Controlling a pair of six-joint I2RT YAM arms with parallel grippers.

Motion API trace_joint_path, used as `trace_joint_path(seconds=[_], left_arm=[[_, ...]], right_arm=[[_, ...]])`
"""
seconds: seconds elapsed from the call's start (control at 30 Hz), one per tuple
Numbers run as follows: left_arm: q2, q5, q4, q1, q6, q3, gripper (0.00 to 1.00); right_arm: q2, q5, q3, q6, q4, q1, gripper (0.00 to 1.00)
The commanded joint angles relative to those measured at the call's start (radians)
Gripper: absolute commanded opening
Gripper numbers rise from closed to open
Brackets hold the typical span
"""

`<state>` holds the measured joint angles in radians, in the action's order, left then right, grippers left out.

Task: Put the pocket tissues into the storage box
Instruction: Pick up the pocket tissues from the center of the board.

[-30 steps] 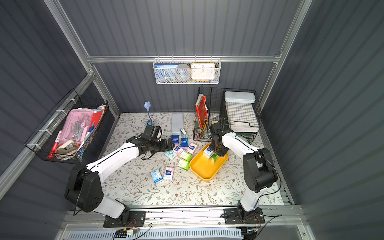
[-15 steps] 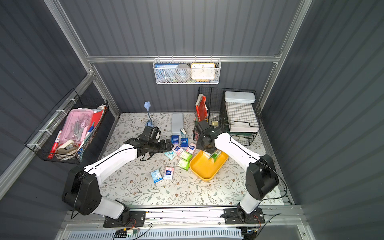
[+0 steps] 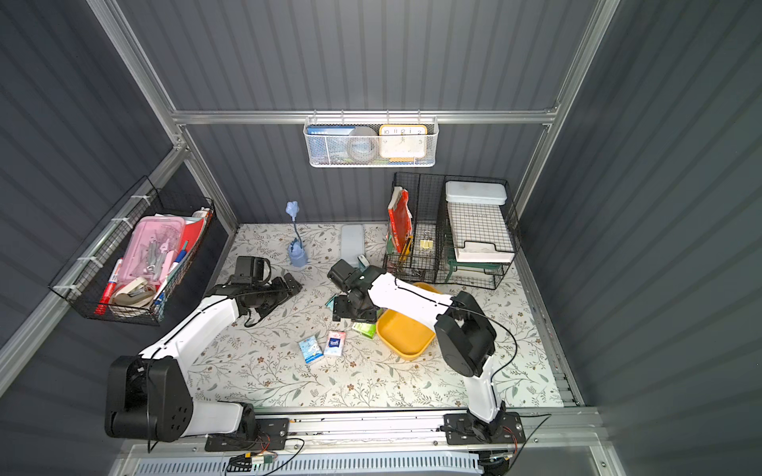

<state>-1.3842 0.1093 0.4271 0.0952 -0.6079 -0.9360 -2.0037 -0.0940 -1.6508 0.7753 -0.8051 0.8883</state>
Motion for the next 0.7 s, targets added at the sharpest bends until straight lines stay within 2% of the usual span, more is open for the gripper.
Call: trace_joint_path(seconds=[0.0, 0.3, 0.67], left_arm=[[0.026, 0.025, 0.011, -0.040, -0.024, 0.027, 0.99], [0.034, 0.061, -0.014, -0.057, -0.049, 0.036, 0.99], [0.069, 0.064, 0.004, -0.057, -0.035, 0.046, 0.99]], right_arm=[[-0.059, -0.039, -0.066, -0.030, -0.057, 0.038, 0.79], [-0.207, -0.093, -0.195, -0.050, -0.157, 0.047, 0.80], [-0.293, -0.125, -0.268, -0.055, -0.201, 0.050, 0.79]])
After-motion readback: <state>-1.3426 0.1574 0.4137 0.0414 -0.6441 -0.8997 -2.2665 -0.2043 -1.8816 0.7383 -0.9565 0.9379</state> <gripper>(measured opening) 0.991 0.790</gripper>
